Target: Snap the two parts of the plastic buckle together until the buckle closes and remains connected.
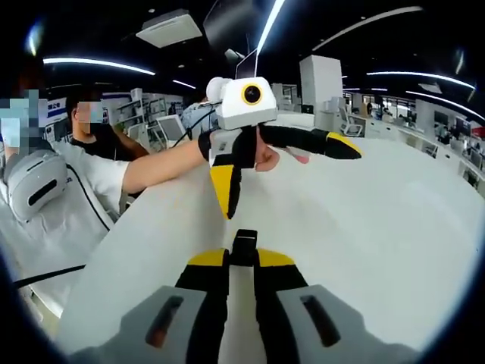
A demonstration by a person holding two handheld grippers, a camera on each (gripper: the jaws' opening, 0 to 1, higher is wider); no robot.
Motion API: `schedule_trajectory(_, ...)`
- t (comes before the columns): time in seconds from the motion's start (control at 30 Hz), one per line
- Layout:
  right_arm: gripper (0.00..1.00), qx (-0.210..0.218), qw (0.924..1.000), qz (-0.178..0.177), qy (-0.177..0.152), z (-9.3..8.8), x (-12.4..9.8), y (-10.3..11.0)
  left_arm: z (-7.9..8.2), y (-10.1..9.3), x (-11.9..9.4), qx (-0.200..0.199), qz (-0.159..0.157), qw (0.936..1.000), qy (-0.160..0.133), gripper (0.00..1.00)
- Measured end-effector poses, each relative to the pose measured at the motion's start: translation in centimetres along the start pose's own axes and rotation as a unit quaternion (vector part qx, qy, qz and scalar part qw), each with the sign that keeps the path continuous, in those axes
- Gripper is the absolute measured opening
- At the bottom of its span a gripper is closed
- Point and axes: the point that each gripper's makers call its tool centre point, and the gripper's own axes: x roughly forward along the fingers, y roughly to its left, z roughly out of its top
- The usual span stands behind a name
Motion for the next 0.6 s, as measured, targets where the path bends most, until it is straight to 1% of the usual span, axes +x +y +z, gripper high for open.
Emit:
schedule_trajectory(0.07, 0.1, 0.005, 0.9999, -0.011, 0.004, 0.0, -0.1, -0.4, -0.1, 0.1, -0.1, 0.0, 0.005, 1.0, 0.001, 1.0)
schedule_trajectory(0.2, 0.1, 0.013, 0.9993, -0.036, 0.001, 0.3, -0.5, -1.4, -0.2, 1.1, -0.2, -0.007, 0.022, 0.9997, 0.007, 1.0)
schedule_trajectory(0.23, 0.1, 0.019, 0.9988, -0.045, -0.004, 0.5, -0.6, -1.8, -0.3, 1.7, -0.3, -0.009, 0.034, 0.9993, 0.009, 1.0)
schedule_trajectory(0.33, 0.1, 0.031, 0.9978, -0.058, -0.008, 0.8, -0.8, -2.1, -0.3, 2.1, -0.6, -0.013, 0.049, 0.9986, 0.01, 1.0)
schedule_trajectory(0.43, 0.1, 0.045, 0.9966, -0.069, -0.01, 0.9, -1.1, -2.5, 0.1, 2.8, -0.8, -0.022, 0.069, 0.9974, -0.001, 1.0)
schedule_trajectory(0.57, 0.1, 0.05, 0.9952, -0.083, -0.011, 1.0, -1.3, -3.2, 0.7, 4.1, -1.4, -0.022, 0.101, 0.9945, -0.013, 1.0)
schedule_trajectory(0.6, 0.1, 0.052, 0.995, -0.085, -0.01, 0.9, -1.3, -3.1, 0.8, 4.3, -1.5, -0.022, 0.107, 0.9938, -0.018, 1.0)
